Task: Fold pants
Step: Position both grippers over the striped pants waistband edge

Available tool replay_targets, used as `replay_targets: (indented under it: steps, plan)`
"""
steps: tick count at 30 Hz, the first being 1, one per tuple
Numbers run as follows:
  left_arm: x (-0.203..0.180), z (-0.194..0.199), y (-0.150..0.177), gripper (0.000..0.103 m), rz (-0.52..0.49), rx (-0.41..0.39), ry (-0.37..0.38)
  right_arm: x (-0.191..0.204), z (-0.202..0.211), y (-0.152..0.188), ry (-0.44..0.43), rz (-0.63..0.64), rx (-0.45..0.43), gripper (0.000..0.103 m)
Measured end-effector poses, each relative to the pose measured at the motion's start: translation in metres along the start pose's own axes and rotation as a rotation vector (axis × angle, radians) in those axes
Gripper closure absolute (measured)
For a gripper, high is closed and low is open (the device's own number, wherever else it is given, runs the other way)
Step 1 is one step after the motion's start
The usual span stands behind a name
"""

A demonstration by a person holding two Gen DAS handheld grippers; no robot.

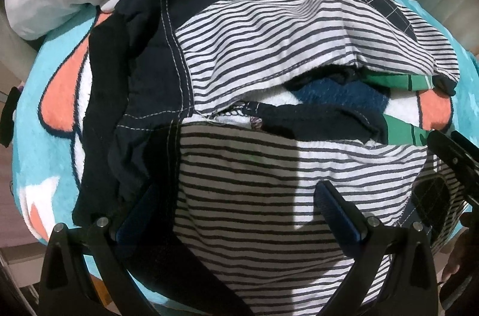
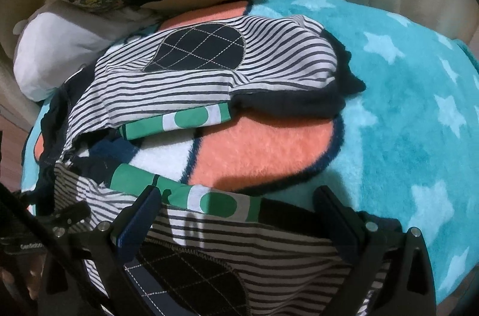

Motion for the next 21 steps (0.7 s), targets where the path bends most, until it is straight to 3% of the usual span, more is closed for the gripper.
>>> replay_targets:
  steps: [9, 15, 21]
  plan:
    - [0.02, -0.015, 0.01, 0.0, -0.004, 0.009, 0.015, 0.001, -0.005, -0.002, 0.071, -0.001, -0.012, 0.0]
    - [0.024, -0.023, 0.011, 0.0, -0.024, -0.006, 0.019, 0.003, -0.002, -0.002, 0.096, -0.044, -0.078, 0.0]
    - [0.012, -0.026, 0.001, 0.0, -0.011, -0.011, 0.007, 0.008, -0.009, -0.002, 0.162, 0.006, 0.002, 0.0]
Point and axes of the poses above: each gripper's, at about its wrist camera, not at the fingertips, and z roughly against the way its jaws point, x to its left, y to its underside, the point moved 9 cm from there along -z, roughly the way its jaws point, and after that the axes turned 12 degrees about -z, right-handed, at the moved point
